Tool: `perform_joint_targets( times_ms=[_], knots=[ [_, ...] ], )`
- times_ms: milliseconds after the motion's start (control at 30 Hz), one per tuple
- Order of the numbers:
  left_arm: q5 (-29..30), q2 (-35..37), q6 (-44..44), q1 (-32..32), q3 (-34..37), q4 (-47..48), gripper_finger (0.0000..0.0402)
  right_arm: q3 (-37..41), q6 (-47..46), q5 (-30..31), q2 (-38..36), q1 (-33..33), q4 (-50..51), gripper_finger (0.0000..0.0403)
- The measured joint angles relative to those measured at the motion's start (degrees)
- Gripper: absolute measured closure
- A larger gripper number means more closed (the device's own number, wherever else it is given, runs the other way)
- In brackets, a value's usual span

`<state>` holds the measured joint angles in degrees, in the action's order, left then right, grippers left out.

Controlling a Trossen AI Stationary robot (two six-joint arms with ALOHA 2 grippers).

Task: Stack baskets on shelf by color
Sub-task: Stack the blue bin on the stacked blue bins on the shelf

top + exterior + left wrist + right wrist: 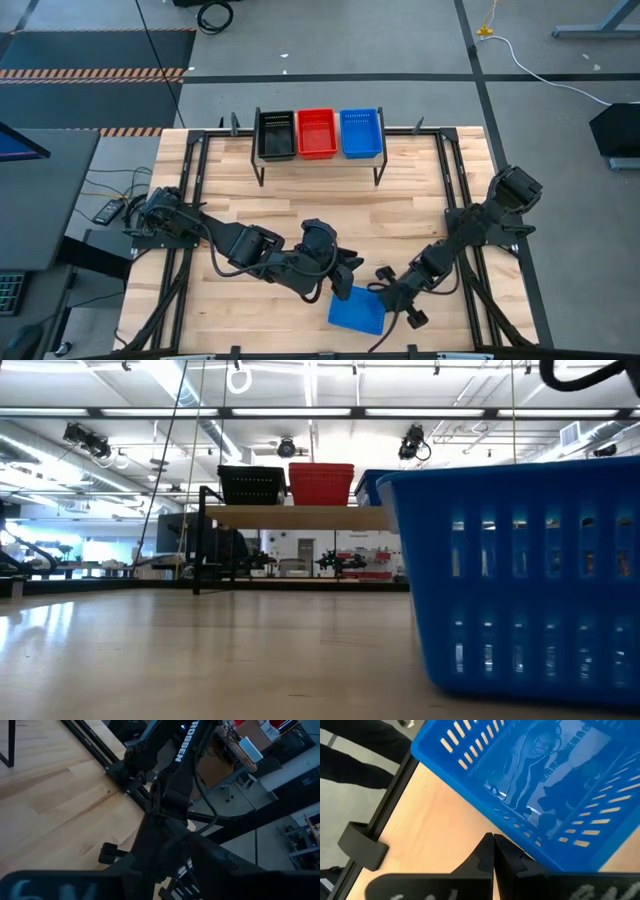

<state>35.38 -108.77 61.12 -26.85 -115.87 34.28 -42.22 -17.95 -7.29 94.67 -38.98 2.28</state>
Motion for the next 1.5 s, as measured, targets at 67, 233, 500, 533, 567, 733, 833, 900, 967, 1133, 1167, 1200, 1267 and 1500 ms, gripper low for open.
perform_joint_targets(
  times_ms=[67, 233, 500, 533, 567, 733, 833, 900, 967, 1133, 1167, 1200, 1267, 1500],
  knots=[
    [0.0, 0.0, 0.0, 0.0, 0.0, 0.0, 0.0285, 0.0, 0.2, -0.5, 0.0, 0.4, 0.0, 0.0400],
    [0.0, 0.0, 0.0, -0.1, 0.0, 0.0, 0.0285, 0.0, 1.2, -4.7, 0.0, 1.0, 0.0, 0.0393],
    [0.0, 0.0, 0.0, -0.2, 0.0, 0.0, 0.0285, 0.0, -1.9, -11.7, -3.8, 0.4, 0.0, 0.0308],
    [0.0, 0.0, 0.0, -0.2, 0.0, 0.0, 0.0285, 0.0, -1.9, -11.3, -5.0, 0.3, 0.0, 0.0295],
    [0.0, 0.0, -0.1, -0.2, 0.0, 0.0, 0.0285, 0.0, -2.0, -10.6, -6.3, 0.3, 0.1, 0.0282],
    [0.0, 0.0, -0.3, -0.1, 0.0, 0.2, 0.0285, 0.0, -0.2, -3.0, -13.5, 0.3, -0.6, 0.0230],
    [0.0, 0.0, -0.3, -0.1, 0.0, 0.2, 0.0285, -0.1, 4.2, 2.9, -15.7, 0.3, -0.7, 0.0212],
    [0.0, 0.0, -0.3, -0.1, 0.0, 0.2, 0.0285, -0.1, 6.9, 5.1, -15.1, 0.4, 0.0, 0.0207],
    [-0.1, 0.0, -0.3, 0.0, 0.0, 0.2, 0.0285, -0.1, 8.5, 4.1, -13.4, 0.9, 1.0, 0.0205],
    [-0.1, 0.0, -0.3, 0.0, 0.0, 0.2, 0.0285, 0.0, 10.7, 0.3, -9.1, 0.8, 1.0, 0.0205],
    [-0.1, 0.0, -0.3, -0.2, 0.0, 0.2, 0.0285, 0.0, 11.5, 0.3, -8.4, 0.7, 0.5, 0.0205],
    [-0.1, 0.0, -0.3, -0.3, 0.0, 0.2, 0.0285, 0.0, 12.3, 0.3, -7.7, 0.7, 0.1, 0.0205],
    [-0.1, 0.0, -0.4, -0.4, 0.0, 0.2, 0.0285, 0.0, 13.5, 0.5, -6.1, 0.8, -0.1, 0.0205],
    [-0.1, 0.0, -2.3, 0.0, 0.0, 0.3, 0.0285, 0.0, 10.1, 1.2, 0.5, 2.7, 0.2, 0.0230]
  ],
)
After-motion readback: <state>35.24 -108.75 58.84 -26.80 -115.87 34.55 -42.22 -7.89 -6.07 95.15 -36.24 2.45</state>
